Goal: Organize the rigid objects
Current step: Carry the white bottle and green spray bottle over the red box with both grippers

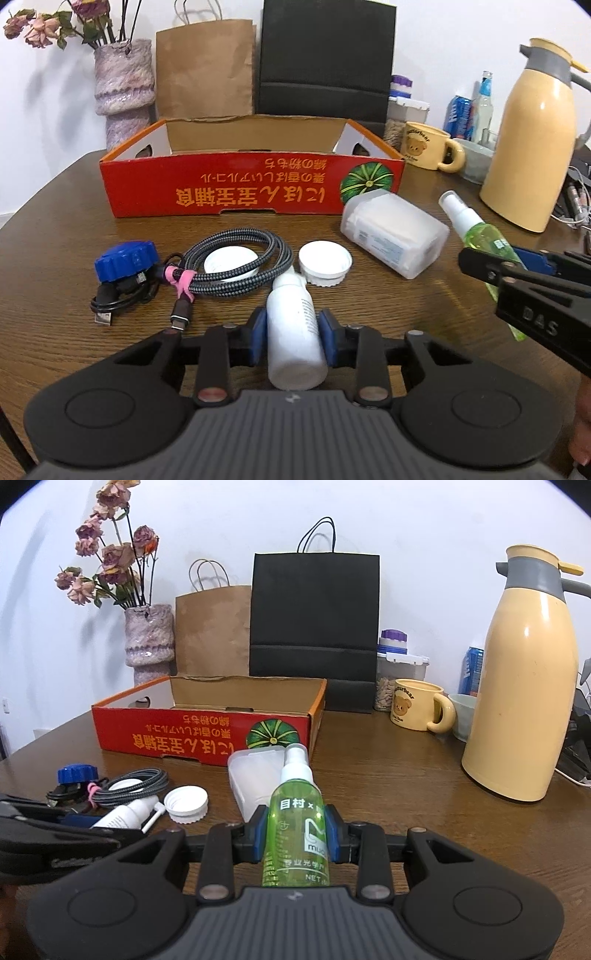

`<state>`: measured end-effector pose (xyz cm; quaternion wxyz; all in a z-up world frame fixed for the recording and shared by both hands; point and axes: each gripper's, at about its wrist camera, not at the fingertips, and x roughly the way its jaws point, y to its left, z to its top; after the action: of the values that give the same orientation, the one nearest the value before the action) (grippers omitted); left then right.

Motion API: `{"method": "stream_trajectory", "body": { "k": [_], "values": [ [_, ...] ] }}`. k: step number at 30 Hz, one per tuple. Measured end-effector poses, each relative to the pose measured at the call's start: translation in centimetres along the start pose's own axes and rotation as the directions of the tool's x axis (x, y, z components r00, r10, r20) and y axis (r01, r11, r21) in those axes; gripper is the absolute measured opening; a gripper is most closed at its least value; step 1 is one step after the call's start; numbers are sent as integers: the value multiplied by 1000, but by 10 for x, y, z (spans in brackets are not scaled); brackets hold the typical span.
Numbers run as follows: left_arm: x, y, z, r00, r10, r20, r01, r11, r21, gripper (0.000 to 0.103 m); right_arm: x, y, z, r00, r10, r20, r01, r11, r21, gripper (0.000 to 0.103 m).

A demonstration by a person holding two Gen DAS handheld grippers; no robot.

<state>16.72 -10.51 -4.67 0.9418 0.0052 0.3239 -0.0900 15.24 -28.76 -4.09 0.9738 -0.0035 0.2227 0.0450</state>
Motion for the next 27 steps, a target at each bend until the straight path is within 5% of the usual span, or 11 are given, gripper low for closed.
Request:
{"method": "stream_trajectory", "body": {
  "k": [11,27],
  "values": [
    [-23,3,-6,997,-56,60,55,998,4,29,-1,-2,-3,999,-43,6,43,999,20,30],
    [-55,26,9,984,-47,170,53,998,-30,29,-16,18,2,998,-27,48,26,999,35,30]
  ]
}}
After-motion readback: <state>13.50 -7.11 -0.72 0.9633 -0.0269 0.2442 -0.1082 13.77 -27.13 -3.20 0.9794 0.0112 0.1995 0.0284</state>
